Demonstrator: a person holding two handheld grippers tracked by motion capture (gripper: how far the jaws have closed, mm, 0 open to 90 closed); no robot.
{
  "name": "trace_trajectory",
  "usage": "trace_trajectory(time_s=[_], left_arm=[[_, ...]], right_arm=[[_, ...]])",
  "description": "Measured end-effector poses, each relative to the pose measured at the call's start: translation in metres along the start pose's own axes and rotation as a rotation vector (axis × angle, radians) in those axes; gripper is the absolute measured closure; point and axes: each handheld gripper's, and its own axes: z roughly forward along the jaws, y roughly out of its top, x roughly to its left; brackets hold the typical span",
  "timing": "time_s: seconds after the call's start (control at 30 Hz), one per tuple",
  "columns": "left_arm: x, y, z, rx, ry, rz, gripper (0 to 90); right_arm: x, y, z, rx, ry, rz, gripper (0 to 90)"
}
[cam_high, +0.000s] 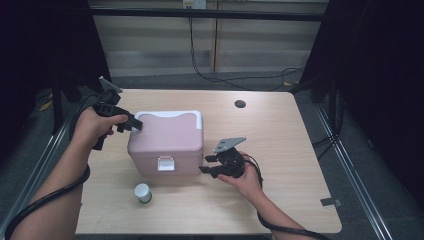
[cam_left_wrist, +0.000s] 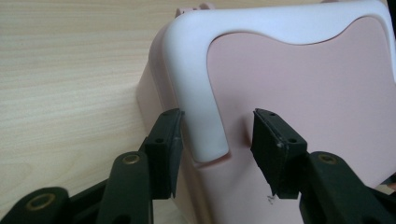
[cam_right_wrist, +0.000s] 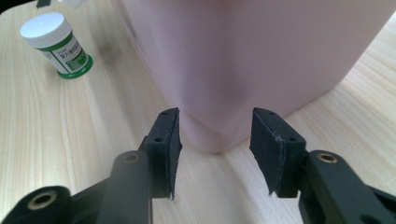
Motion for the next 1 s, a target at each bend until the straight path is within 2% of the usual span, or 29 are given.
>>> trace_trajectory(time_s=[0.07,0.13,0.2,0.23,0.27,0.43,0.67,1.0], left_arm=[[-0.001,0.0,0.001,0.002,-0.002,-0.005,53.3],[-0.006,0.002,0.002,0.014,0.02,0.015,52.8],[-0.008,0.002,0.002,0.02,0.024,0.015,51.5],[-0.009,0.003,0.002,0.033,0.028,0.025,51.3],[-0.009,0.003,0.002,0.033,0.028,0.025,51.3],[-0.018,0.005,0.007,0.055,0.023,0.04,51.5],[-0.027,0.007,0.012,0.058,0.022,0.053,51.1],[-0.05,0.009,0.024,0.081,0.004,0.084,51.9]], right_arm=[[0.0,0.001,0.0,0.004,0.001,0.0,53.3],[-0.001,0.002,-0.001,0.017,0.0,-0.011,54.4],[-0.001,0.003,-0.001,0.023,0.001,-0.014,55.7],[-0.002,0.002,-0.004,0.037,0.009,-0.01,61.7],[-0.003,0.001,-0.005,0.041,0.01,-0.001,62.4],[-0.007,-0.001,-0.011,0.052,0.011,-0.007,63.6],[-0.011,-0.005,-0.018,0.054,0.009,-0.008,63.7],[-0.015,-0.016,-0.036,0.053,-0.005,-0.011,64.0]])
